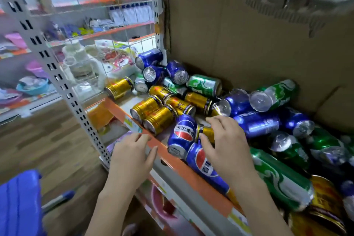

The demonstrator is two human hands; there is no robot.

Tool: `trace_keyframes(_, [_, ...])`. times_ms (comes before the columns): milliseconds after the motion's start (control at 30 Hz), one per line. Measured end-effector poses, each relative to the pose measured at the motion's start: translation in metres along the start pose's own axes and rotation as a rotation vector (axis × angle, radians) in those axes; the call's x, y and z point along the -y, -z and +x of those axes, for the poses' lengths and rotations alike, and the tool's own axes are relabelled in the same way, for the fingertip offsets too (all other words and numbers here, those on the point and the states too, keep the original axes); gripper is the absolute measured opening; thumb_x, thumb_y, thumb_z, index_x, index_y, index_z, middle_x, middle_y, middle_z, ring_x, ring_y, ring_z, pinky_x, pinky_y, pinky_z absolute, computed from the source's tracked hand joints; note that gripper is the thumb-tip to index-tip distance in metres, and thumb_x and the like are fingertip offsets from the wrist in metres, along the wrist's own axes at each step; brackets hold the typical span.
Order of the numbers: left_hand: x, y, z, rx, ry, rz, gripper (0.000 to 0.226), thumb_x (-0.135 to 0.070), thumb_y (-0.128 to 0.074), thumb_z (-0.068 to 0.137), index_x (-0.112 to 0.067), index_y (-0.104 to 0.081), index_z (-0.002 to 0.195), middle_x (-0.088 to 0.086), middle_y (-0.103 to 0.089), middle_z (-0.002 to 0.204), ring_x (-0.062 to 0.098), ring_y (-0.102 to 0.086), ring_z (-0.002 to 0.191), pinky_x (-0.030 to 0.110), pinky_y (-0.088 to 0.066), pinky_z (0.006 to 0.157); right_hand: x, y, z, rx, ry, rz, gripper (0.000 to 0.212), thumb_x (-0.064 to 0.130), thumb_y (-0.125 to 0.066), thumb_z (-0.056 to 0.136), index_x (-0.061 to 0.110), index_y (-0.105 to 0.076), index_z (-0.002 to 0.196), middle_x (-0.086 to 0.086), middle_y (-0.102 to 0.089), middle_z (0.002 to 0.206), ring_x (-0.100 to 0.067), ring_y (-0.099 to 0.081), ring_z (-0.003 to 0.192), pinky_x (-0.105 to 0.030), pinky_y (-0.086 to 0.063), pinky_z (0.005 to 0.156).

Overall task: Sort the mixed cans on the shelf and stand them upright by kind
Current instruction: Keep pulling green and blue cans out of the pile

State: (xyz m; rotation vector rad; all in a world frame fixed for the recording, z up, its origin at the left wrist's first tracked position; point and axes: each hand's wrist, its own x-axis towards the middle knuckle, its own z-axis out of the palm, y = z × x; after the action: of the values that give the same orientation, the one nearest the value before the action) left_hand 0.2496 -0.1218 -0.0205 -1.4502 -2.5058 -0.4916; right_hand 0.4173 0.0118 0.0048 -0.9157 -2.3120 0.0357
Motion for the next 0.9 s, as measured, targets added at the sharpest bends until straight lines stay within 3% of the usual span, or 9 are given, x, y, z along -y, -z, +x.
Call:
trace_keyframes(133, [0.049,-0.012,0.050,0.015,-0.011,-0.123,0.020,-0.029,-0.069,0.081,-0.013,-0.068,0.093,0.004,-0.063,0.083,0.029,-0.061,0.074,0.040,-0.052,0.058,0.030,-0.046,0.036,0.015,-0.042,-0.034,0.037,0.029,-0.061,0.073,0.007,-0.067,0.103,-0.007,-0.064,0.097,-0.027,-0.061,0.090,-0.036,-0.051,0.078])
trace_keyframes(300, [0.127,-0.022,0.115,0.062,-0.097,-0.061,0.022,-0.029,-0.080,0.068,-0.017,-0.070,0.083,0.002,-0.063,0.075,0.027,-0.061,0.066,0.036,-0.047,0.053,0.079,-0.102,0.079,0.052,-0.149,-0.118,0.038,0.030,-0.061,0.071,0.006,-0.067,0.100,-0.010,-0.064,0.098,-0.031,-0.062,0.091,-0.040,-0.052,0.078])
trace_keyframes(467, [0.185,-0.017,0.166,0.050,-0.181,-0.079,0.033,-0.041,-0.050,0.076,-0.014,-0.068,0.080,0.005,-0.063,0.074,0.030,-0.060,0.063,0.036,-0.050,0.052,0.115,-0.137,0.108,0.115,-0.222,-0.139,0.039,0.031,-0.061,0.071,0.007,-0.066,0.102,-0.009,-0.064,0.097,-0.031,-0.062,0.091,-0.040,-0.052,0.078])
trace_keyframes(567, [0.193,-0.019,0.186,0.036,-0.227,-0.119,0.022,-0.034,-0.064,0.074,-0.015,-0.069,0.083,0.005,-0.064,0.076,0.028,-0.059,0.063,0.035,-0.050,0.051,0.118,-0.146,0.124,0.136,-0.255,-0.171,0.039,0.031,-0.062,0.070,0.006,-0.067,0.100,-0.011,-0.064,0.097,-0.032,-0.063,0.091,-0.041,-0.052,0.077])
trace_keyframes(767, [0.189,-0.039,0.204,0.053,-0.348,-0.209,0.040,-0.043,-0.042,0.078,-0.014,-0.069,0.083,0.003,-0.062,0.075,0.027,-0.060,0.063,0.037,-0.049,0.049,0.098,-0.135,0.181,0.124,-0.291,-0.213,0.040,0.021,-0.067,0.082,0.001,-0.060,0.116,-0.015,-0.058,0.112,-0.034,-0.052,0.109,-0.041,-0.043,0.092])
trace_keyframes(900, [0.184,-0.044,0.219,0.059,-0.359,-0.191,0.039,-0.043,-0.041,0.080,-0.015,-0.068,0.084,0.002,-0.063,0.077,0.026,-0.058,0.064,0.035,-0.048,0.050,0.079,-0.129,0.224,0.178,-0.249,-0.279,0.054,0.031,-0.061,0.087,0.006,-0.047,0.132,-0.012,-0.048,0.126,-0.028,-0.040,0.120,-0.036,-0.032,0.100])
